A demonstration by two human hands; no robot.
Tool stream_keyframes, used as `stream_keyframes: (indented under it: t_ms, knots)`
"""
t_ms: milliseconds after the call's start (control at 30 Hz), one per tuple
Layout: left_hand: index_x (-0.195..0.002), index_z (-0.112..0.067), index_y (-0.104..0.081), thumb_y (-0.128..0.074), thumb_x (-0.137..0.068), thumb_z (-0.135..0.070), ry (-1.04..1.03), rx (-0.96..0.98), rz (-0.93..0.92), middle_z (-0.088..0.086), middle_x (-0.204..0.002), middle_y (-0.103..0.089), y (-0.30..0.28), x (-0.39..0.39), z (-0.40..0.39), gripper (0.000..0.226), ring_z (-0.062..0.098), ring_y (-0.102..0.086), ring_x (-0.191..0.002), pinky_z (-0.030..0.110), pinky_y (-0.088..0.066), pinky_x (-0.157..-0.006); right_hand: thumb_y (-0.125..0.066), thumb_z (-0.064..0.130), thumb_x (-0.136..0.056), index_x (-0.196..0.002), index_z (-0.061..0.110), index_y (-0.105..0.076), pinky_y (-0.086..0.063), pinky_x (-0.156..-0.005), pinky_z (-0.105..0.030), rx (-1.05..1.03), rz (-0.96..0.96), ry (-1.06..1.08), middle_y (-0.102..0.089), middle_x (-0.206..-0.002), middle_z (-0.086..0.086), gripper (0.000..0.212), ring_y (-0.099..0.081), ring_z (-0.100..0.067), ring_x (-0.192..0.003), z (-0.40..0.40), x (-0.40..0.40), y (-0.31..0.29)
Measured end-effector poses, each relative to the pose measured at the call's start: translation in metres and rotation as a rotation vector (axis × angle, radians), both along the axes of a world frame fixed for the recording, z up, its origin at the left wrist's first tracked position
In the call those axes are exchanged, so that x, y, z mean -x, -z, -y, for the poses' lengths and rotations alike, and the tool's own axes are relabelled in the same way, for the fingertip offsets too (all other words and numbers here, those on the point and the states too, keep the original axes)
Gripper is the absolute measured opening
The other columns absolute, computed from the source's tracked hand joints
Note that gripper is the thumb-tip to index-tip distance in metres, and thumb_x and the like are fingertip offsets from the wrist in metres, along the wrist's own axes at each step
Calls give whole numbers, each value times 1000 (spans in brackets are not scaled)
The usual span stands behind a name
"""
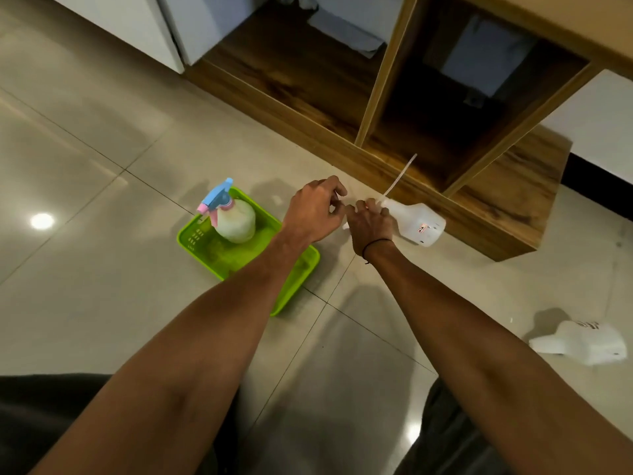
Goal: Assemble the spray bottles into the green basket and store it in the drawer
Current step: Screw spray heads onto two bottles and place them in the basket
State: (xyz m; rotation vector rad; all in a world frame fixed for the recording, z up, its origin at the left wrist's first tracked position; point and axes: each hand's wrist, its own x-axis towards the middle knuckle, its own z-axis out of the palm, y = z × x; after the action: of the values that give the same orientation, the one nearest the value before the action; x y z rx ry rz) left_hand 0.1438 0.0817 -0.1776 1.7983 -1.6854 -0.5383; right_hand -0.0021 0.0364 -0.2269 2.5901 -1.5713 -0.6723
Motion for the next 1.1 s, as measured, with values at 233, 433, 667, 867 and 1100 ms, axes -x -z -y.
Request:
stream_keyframes:
  t_ms: [233, 433, 667, 867, 1100]
  knots:
    - [-107, -20, -69, -67, -87, -20, 8, -77, -28, -3, -90, -78, 19, 3, 8, 20, 22, -73, -88, 35, -55, -80, -68, 7, -93, -136, 9, -57, -57, -96, -44, 67, 71, 70, -56, -135, -14, 44, -46, -36, -135, 15, 5, 21]
    - [-97, -25, -72, -63, -78, -30, -36, -157, -42, -5, -78, -76, 22, 9, 9, 21, 28, -73, -88, 37, -58, -81, -70, -4, -84, -135, 12, -44, -56, -72, -48, 109, 427, 202, -66, -120, -17, 59, -68, -44, -101, 17, 10, 2]
    - [-111, -15, -75, -67, -96, -52, -118, -322, -531, 7, -94, -80, 30, 15, 18, 41, 27, -76, -95, 44, -62, -92, -67, 26, -98, -116, 18, -42, -51, -67, -44, 162, 730, 214, -73, -98, -16, 32, -68, -47, -84, 15, 13, -21]
    - [-116, -12, -71, -68, -103, -24, -242, -399, -1057, 14, -106, -78, 32, 29, 22, 18, 20, -75, -90, 37, -64, -80, -58, 9, -91, -123, 22, -46, -48, -78, -45, 118, 926, 386, -76, -110, -8, 36, -67, -43, -99, -1, -14, -33]
    - [-112, -6, -69, -70, -101, -12, -406, -251, -1125, 16, -95, -71, 25, 17, 34, 13, 18, -69, -75, 28, -61, -67, -67, 23, -89, -130, 32, -50, -55, -96, -47, -121, 1016, 416, -71, -124, 11, 46, -59, -20, -122, 19, 11, -42]
